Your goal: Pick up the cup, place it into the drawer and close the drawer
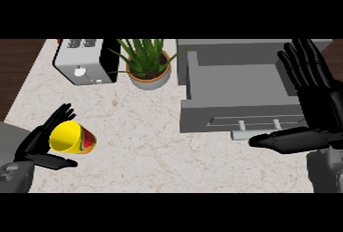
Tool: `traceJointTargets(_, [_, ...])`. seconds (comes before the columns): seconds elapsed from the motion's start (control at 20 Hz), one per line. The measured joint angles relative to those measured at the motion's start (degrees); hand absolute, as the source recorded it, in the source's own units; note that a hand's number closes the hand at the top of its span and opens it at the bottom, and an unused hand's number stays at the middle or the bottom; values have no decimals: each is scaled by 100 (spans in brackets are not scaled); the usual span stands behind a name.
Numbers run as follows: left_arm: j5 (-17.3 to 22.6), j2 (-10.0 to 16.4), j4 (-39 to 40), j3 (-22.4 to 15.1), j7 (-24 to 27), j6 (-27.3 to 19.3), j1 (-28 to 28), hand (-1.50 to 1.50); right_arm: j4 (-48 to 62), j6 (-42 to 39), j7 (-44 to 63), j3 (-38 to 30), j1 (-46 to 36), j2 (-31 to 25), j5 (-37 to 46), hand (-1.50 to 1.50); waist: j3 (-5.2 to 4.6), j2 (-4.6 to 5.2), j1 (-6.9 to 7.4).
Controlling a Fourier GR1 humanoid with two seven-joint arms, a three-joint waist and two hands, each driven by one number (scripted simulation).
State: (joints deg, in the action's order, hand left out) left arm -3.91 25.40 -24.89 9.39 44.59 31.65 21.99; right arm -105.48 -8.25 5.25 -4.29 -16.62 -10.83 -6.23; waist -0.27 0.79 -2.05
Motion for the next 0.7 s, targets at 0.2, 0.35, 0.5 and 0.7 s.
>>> traceJointTargets(0.2, [-77,-20,285,-73,281,-122,72,-150,-49,-43,59,-13,-15,-31,-49,-150,-9,5,-19])
traceJointTargets(0.35, [-139,-93,477,-129,437,-239,152,-150,-53,-64,102,-20,-33,-43,-82,-150,-15,16,-43])
traceJointTargets(0.5, [-169,-140,605,-165,551,-300,254,-150,-134,-30,121,36,21,5,-43,-150,-18,20,-61])
traceJointTargets(0.7, [-250,-244,748,-265,685,-364,357,-150,-147,-20,206,-1,-64,-21,-73,-150,-18,23,-61])
